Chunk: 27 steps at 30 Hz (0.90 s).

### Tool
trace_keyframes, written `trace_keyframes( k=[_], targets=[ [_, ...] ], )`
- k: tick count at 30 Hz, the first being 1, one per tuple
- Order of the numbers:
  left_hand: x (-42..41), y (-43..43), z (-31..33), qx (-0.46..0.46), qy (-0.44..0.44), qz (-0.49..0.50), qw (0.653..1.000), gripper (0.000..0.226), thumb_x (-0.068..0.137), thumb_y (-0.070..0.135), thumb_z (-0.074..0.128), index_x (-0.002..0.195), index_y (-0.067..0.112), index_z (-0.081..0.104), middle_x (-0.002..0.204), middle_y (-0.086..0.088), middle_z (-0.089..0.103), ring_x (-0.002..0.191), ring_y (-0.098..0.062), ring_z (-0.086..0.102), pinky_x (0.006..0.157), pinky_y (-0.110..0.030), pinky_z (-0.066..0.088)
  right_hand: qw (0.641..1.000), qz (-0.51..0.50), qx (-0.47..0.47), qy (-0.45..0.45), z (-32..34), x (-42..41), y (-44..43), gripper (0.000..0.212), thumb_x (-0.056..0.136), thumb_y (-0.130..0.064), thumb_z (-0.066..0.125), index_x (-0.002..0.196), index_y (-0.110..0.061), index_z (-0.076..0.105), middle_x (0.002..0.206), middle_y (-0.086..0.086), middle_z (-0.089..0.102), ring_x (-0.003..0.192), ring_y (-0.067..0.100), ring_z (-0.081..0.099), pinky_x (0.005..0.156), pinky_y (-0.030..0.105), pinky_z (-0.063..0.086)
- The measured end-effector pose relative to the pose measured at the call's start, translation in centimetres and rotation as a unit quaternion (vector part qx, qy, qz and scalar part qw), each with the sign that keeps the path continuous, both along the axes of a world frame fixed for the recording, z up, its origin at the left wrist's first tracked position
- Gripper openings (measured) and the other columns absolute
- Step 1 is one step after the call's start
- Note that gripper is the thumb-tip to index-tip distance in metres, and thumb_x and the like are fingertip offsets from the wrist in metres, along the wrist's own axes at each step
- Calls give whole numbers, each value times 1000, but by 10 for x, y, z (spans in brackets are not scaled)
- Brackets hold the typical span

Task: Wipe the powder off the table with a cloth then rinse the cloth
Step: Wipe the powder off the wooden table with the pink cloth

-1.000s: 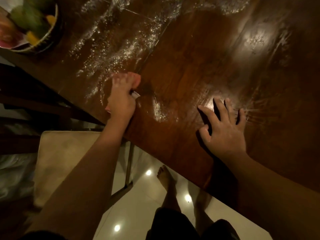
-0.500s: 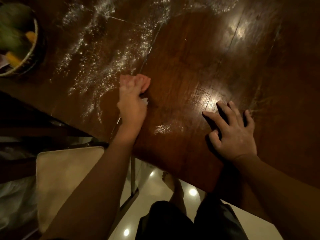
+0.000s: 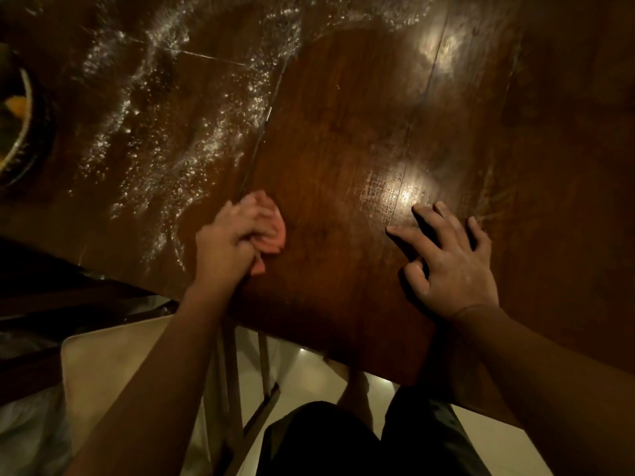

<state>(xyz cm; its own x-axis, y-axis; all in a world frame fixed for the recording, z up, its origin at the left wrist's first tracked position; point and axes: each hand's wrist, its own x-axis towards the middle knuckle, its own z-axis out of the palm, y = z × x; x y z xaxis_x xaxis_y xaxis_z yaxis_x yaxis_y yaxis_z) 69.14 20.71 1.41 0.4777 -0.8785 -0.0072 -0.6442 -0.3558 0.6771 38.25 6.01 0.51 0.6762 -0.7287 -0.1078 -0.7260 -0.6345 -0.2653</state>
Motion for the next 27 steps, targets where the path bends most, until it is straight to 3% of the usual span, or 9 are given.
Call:
trace_keyframes(
  k=[3, 5, 9, 13, 16, 19, 22, 25, 27],
  targets=[
    [-17, -48, 5, 8, -25, 140, 990, 45, 77, -8, 58, 99, 28, 73, 126, 13, 62, 134, -14, 48, 117, -42, 32, 1000, -2, 4, 2, 0, 1, 0, 57, 86, -35, 42, 140, -51, 43, 161, -7, 26, 153, 21, 14, 119, 59, 9],
    [-50, -71, 10, 43, -38, 117, 992, 61, 77, -14, 48, 117, 28, 69, 143, 4, 53, 143, -18, 35, 118, -44, 31, 1000, -5, 8, 5, 0, 1, -1, 57, 86, -35, 43, 140, -51, 43, 161, -8, 26, 153, 21, 13, 120, 59, 8],
    [-104, -52, 12, 22, -45, -161, 986, 67, 73, -8, 52, 130, 25, 61, 150, -4, 45, 146, -16, 17, 123, -31, 5, 1000, -8, 9, 7, 1, 1, 0, 57, 85, -36, 41, 140, -52, 44, 161, -8, 28, 153, 20, 14, 120, 58, 9],
    [-86, 24, -4, 45, -8, -355, 934, 53, 76, 0, 67, 118, 31, 65, 135, 4, 60, 138, -16, 42, 117, -46, 30, 1000, -9, 10, 6, 2, 1, -1, 56, 86, -37, 40, 139, -51, 44, 161, -8, 28, 153, 19, 14, 120, 58, 9],
    [-43, 56, 1, 95, 67, -230, 966, 40, 82, 12, 68, 105, 45, 66, 118, 13, 67, 118, -6, 58, 106, -50, 44, 1000, -9, 13, 5, 1, 1, -1, 55, 86, -37, 40, 139, -51, 44, 160, -9, 27, 154, 18, 12, 120, 59, 9],
    [-10, 75, -2, 11, -9, 16, 1000, 35, 79, 14, 65, 111, 27, 71, 127, 2, 66, 123, -10, 57, 102, -37, 49, 1000, -11, 12, -1, 1, 1, -1, 54, 86, -37, 41, 138, -51, 45, 160, -8, 29, 153, 19, 13, 120, 59, 8],
    [-13, 57, -13, 2, -27, 283, 959, 47, 83, -2, 53, 125, 15, 67, 139, -3, 58, 135, -22, 48, 114, -44, 39, 1000, -12, 16, 1, 3, 2, -1, 54, 86, -36, 43, 138, -51, 45, 160, -6, 29, 153, 18, 12, 121, 57, 6],
    [-64, 22, -8, 89, -106, 311, 940, 61, 86, -5, 45, 141, 20, 51, 156, -4, 36, 149, -26, 20, 121, -40, 20, 1000, -10, 26, -1, 4, 1, 0, 55, 85, -36, 42, 138, -50, 45, 160, -6, 27, 154, 18, 10, 121, 56, 4],
    [-116, 14, -5, 76, -91, 227, 967, 67, 84, -8, 43, 143, 25, 45, 159, -3, 28, 152, -26, 9, 122, -42, 18, 999, -9, 37, 4, 6, 1, 0, 55, 85, -36, 41, 138, -51, 43, 161, -6, 24, 154, 17, 7, 121, 55, 2]
  ],
)
